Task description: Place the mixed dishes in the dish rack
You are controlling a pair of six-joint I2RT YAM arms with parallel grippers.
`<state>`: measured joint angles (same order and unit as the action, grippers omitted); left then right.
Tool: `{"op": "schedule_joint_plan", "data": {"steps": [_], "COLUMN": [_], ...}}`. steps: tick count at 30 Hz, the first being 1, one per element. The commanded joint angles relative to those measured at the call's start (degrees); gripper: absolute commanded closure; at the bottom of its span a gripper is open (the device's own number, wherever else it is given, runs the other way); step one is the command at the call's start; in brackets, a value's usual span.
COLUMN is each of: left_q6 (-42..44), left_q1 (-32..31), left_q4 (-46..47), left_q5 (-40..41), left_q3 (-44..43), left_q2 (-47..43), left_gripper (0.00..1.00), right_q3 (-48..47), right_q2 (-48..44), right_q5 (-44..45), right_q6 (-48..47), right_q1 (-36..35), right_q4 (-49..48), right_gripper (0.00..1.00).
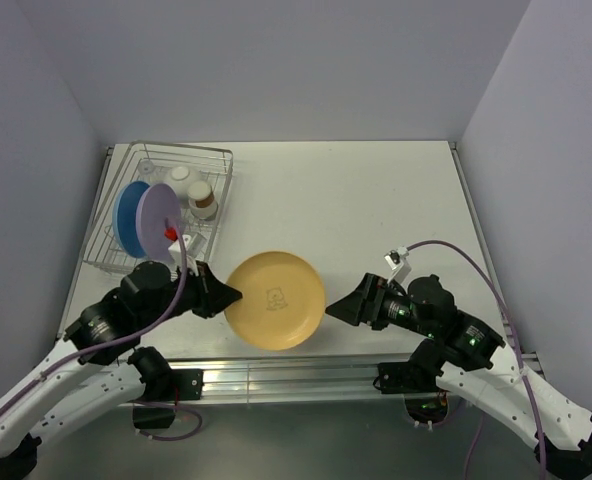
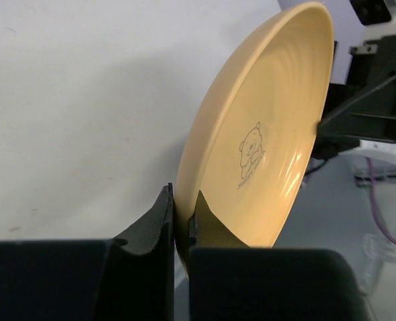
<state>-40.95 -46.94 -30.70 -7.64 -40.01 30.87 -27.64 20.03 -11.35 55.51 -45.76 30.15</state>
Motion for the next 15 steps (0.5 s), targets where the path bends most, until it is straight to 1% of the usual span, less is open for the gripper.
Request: {"op": "schedule_joint_plan", "data": {"steps": [1, 6, 11, 14, 15], "left_q6": [4.4, 5.4, 6.2, 7.1, 7.5], "left_q1": [0.4, 0.4, 0.4, 0.4, 0.4], "left_q4": [-6.2, -8.1, -11.3, -13.4, -13.9], "left_q5": [13.1, 16.4, 20.5, 24.3, 26.9], "left_q3": [-7.9, -10.7, -14.2, -17.6, -19.4], "left_q2": [-2.4, -2.6, 0.9, 3.6, 4.2], "left_gripper": [1.00, 1.00, 1.00, 1.00, 1.00], "right_q3": [0.5, 1.7, 2.2, 2.1, 2.1], "right_q2": [-0.3, 0.3, -1.7, -2.9, -3.1], "right_q5": [5.0, 4.3, 4.4, 4.8, 5.0], "right_q6": [0.2, 1.0, 1.7, 2.1, 2.2], "right_q1": [0.4, 0.3, 0.3, 0.3, 0.4], "right_q4": [6.2, 6.9, 8.1, 9.2, 9.5], "right_gripper": [0.00, 0.00, 0.00, 0.00, 0.00]}}
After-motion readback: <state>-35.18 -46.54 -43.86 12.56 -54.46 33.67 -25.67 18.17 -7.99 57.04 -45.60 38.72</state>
